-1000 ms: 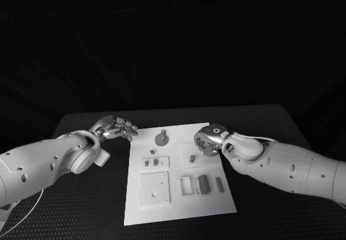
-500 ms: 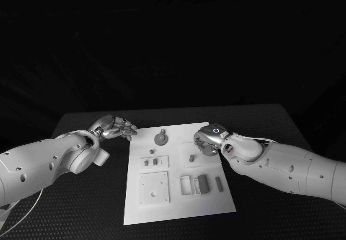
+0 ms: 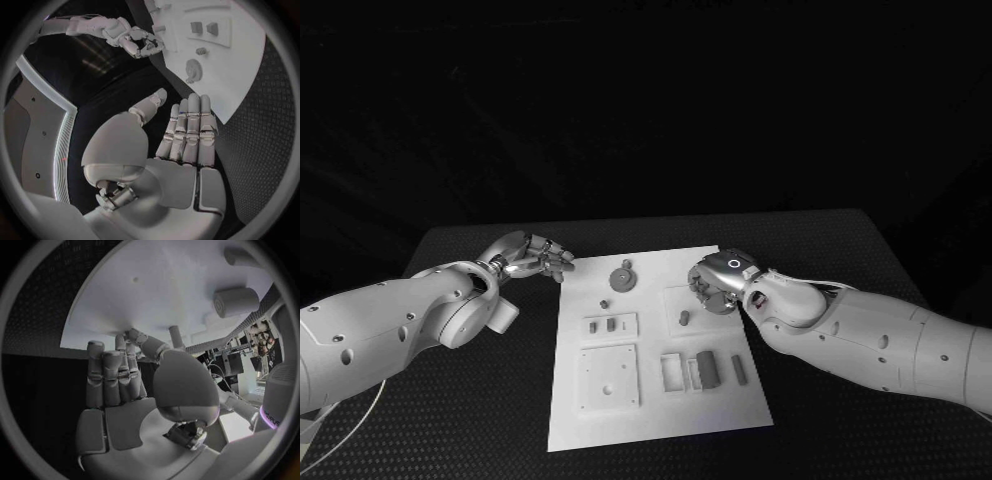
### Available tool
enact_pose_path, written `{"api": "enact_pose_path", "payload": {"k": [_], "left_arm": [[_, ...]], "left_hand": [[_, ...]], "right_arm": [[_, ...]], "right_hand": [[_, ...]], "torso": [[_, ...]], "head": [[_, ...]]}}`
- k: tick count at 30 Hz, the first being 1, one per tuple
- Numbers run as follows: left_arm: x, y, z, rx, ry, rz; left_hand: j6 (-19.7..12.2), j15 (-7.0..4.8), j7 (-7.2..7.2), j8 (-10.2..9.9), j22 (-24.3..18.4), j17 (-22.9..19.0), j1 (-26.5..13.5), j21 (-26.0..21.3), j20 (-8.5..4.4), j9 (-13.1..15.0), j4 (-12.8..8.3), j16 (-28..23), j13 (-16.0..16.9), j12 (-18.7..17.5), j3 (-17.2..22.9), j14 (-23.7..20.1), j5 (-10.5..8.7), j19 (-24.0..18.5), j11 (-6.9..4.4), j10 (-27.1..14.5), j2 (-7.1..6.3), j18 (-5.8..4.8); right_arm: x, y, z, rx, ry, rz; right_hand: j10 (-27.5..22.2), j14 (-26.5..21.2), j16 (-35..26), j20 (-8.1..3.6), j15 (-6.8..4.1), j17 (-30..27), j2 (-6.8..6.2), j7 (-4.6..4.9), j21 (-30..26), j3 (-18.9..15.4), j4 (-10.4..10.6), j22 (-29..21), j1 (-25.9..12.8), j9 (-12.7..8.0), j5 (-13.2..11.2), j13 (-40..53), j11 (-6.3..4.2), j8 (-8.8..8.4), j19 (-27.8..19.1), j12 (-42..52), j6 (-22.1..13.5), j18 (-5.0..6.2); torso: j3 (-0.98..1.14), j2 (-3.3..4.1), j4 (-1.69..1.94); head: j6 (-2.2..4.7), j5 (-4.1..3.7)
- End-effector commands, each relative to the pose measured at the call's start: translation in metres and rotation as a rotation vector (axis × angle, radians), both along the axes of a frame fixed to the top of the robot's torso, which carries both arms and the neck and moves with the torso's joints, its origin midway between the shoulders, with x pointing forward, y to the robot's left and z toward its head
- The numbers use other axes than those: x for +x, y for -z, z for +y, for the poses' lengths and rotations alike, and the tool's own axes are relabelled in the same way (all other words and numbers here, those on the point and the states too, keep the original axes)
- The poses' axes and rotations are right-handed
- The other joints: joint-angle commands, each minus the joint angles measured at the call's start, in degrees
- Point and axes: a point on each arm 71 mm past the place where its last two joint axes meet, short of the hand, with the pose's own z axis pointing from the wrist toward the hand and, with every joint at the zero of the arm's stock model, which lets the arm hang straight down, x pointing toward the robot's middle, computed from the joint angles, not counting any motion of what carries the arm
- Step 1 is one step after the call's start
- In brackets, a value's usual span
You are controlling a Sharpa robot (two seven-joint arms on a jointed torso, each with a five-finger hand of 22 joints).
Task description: Assemble the parts on the task board
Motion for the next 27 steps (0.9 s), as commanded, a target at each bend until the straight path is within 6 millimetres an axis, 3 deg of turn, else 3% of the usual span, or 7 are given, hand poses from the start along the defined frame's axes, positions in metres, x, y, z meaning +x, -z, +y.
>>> {"api": "enact_pose_path", "payload": {"k": [1, 27], "left_arm": [[0.000, -0.001, -0.001, -0.009, 0.009, 0.000], [0.001, -0.001, 0.000, -0.008, 0.005, -0.002]], "left_hand": [[-0.38, -0.01, -0.02, 0.29, -0.07, 0.08, -0.50, 0.24, 0.07, -0.06, -0.06, -0.22, -0.07, 0.29, -0.35, 0.34, -0.11, 0.11, 0.08, -0.30, -0.09, 0.22], [-0.41, -0.01, -0.02, 0.34, -0.18, 0.17, -0.49, 0.25, 0.07, -0.06, -0.07, -0.34, -0.10, 0.37, -0.39, 0.37, -0.11, 0.11, 0.08, -0.37, -0.10, 0.21]], "right_arm": [[-0.005, 0.009, 0.000, -0.019, -0.001, 0.037], [-0.005, -0.006, -0.002, 0.029, 0.003, 0.017]], "right_hand": [[0.45, -0.04, 0.24, -0.09, -0.34, -0.04, -0.23, -0.01, 0.32, 0.33, -0.07, 1.18, -0.22, 0.16, 0.10, 0.95, 0.12, 0.25, 0.26, 0.31, 0.31, 3.70], [0.61, 0.06, 0.38, -0.19, -0.43, -0.04, -0.34, -0.06, 0.46, 0.41, -0.07, 1.18, -0.31, 0.32, 0.11, 1.09, 0.04, 0.28, 0.39, 0.28, 0.40, 3.70]], "torso": [[0.02, 0.00, -0.01], [0.05, 0.00, 0.00]], "head": [[0.00, 0.05], [-0.03, 0.09]]}}
